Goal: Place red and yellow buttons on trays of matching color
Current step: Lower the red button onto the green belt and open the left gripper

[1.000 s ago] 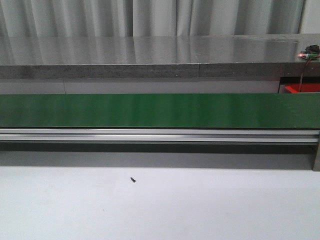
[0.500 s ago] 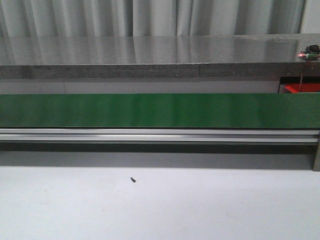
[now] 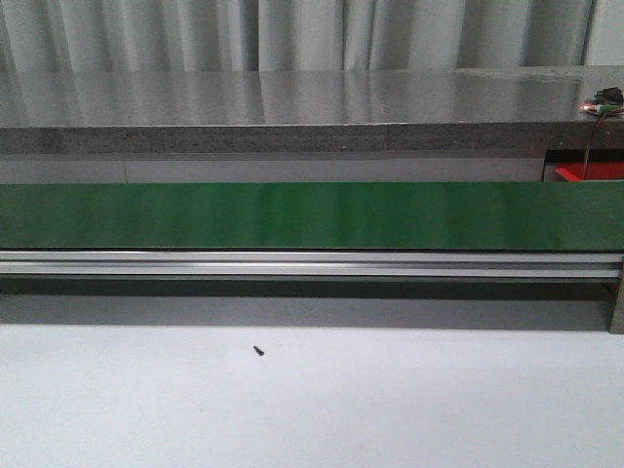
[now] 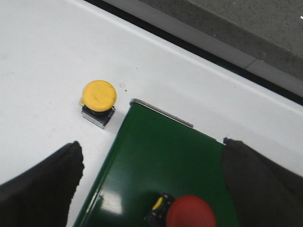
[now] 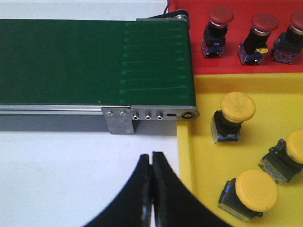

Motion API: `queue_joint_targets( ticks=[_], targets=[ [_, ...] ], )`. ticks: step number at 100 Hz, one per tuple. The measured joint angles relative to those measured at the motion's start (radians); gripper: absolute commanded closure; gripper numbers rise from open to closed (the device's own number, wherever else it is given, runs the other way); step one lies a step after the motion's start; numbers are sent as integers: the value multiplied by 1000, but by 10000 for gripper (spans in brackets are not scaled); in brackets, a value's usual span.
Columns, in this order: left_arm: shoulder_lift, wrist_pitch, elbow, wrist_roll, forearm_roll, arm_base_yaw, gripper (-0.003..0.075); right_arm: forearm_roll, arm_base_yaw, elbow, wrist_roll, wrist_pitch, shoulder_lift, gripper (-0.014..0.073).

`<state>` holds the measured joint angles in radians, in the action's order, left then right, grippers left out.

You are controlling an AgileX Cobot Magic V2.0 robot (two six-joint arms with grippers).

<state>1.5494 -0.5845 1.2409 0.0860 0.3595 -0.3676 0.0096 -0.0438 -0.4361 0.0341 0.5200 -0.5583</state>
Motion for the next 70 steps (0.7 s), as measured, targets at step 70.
queue_joint_targets(
  ticks=[70],
  targets=[
    [332, -37, 228, -9, -4, -65, 156, 0, 0, 0, 0, 0, 0, 661]
  ],
)
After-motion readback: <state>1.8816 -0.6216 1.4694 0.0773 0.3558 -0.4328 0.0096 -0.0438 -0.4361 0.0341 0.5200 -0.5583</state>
